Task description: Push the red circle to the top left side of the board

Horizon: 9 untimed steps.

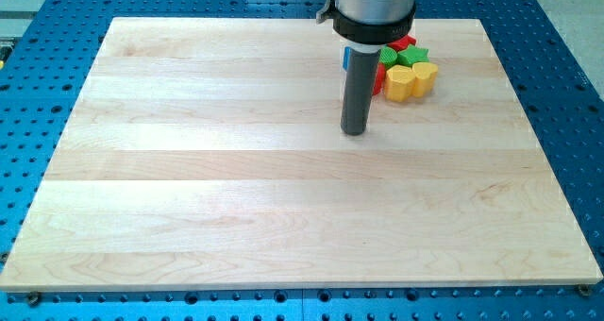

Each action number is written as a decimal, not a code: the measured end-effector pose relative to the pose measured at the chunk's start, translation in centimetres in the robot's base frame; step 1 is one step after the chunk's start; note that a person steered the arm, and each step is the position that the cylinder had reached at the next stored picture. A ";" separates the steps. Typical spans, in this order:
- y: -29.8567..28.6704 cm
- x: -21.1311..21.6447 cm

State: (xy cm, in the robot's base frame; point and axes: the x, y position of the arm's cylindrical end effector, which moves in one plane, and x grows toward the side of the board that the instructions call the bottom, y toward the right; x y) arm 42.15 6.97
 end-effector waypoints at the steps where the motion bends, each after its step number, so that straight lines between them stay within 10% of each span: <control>1: 0.0 0.3; 5: 23.4 0.4; 9: 24.1 0.5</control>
State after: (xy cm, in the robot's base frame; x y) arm 42.68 31.11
